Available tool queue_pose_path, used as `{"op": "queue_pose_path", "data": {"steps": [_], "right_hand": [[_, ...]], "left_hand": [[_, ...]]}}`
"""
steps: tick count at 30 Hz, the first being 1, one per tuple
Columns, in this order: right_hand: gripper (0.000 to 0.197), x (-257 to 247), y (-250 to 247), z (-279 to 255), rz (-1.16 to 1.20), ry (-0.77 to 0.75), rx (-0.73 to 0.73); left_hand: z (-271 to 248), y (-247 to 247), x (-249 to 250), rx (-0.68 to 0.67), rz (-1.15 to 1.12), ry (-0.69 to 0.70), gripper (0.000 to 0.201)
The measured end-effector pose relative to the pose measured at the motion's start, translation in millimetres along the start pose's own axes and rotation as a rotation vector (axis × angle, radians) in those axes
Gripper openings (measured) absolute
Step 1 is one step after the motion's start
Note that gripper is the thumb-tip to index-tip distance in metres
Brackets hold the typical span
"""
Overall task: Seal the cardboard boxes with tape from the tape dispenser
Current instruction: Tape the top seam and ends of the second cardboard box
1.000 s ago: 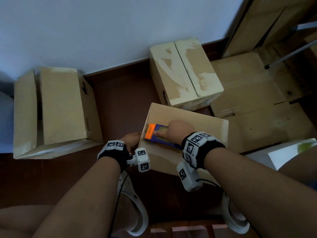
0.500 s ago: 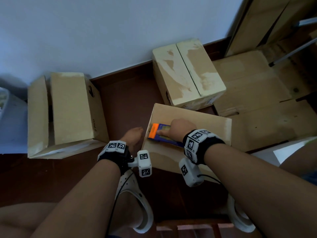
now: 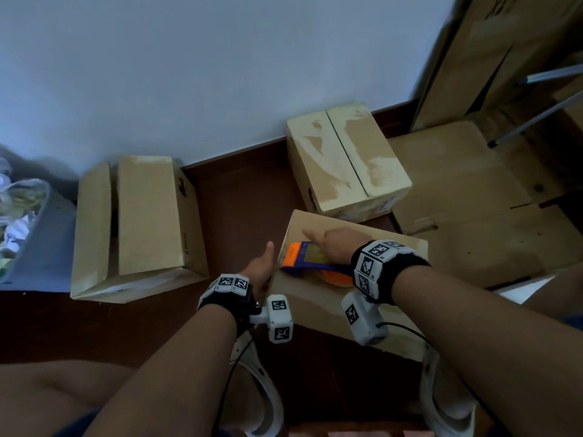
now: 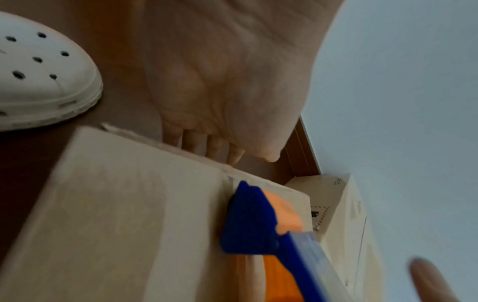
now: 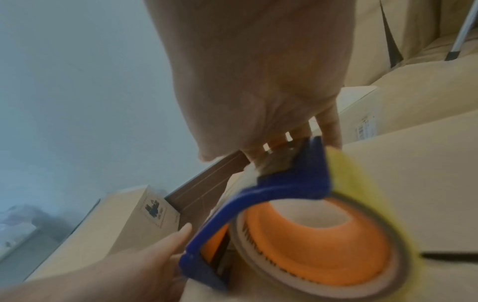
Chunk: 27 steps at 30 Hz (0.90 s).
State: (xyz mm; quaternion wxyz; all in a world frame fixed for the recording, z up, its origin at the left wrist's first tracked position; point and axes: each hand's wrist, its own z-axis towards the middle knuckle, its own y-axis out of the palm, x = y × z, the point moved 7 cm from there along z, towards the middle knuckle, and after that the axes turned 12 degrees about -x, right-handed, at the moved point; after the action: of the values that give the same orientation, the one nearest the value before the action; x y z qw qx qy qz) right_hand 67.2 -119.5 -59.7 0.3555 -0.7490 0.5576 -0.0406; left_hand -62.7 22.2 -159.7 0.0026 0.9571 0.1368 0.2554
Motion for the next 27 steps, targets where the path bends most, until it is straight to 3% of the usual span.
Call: {"op": "queue_pose_path", "data": {"steps": [4,7,8,11,12,14,17,20,22,25,27], "right_hand": [[0.049,35,-27,-10,0.06,0.022,0.182],[0.042,88,-24,-2,0.045,0.162,0.214],[0.042,110,-20,1,0.06,0.239,0.212],[0.047,151,0,0,0.105,0.385,0.143],[0.049,156,4,-3,0.123,0.392,0.122],[0.055,158,7,-10,0.162,0.394,0.098],[0.061,147,17,-15,0.2,0.379,-0.01],[0.068,119,39,-8,0.239,0.259,-0.18],[0.071,96,51,-3,0.292,0.151,-0.233],[0.069,73,56,-2,0.389,0.065,-0.208],[0.065,68,57,-3,0.376,0.085,-0.193]], "left_hand": [[-15,-9,-17,0.044,0.058,-0.038,0.072],[-25,-1,-34,0.008,0.1,-0.125,0.1],[-32,6,-37,-0.017,0.141,-0.163,0.097],[-36,16,-48,0.008,0.124,-0.216,0.051],[-41,22,-51,-0.017,0.065,-0.243,0.048],[-41,21,-51,-0.016,0.014,-0.229,0.046],[-40,-7,-32,0.119,-0.064,-0.134,0.04],[-45,-43,-7,0.386,-0.15,0.083,0.068],[-51,-56,-2,0.482,-0.081,0.128,0.071],[-57,-46,-10,0.432,0.056,0.003,0.07],[-56,-36,-25,0.335,0.17,-0.104,0.065]]}}
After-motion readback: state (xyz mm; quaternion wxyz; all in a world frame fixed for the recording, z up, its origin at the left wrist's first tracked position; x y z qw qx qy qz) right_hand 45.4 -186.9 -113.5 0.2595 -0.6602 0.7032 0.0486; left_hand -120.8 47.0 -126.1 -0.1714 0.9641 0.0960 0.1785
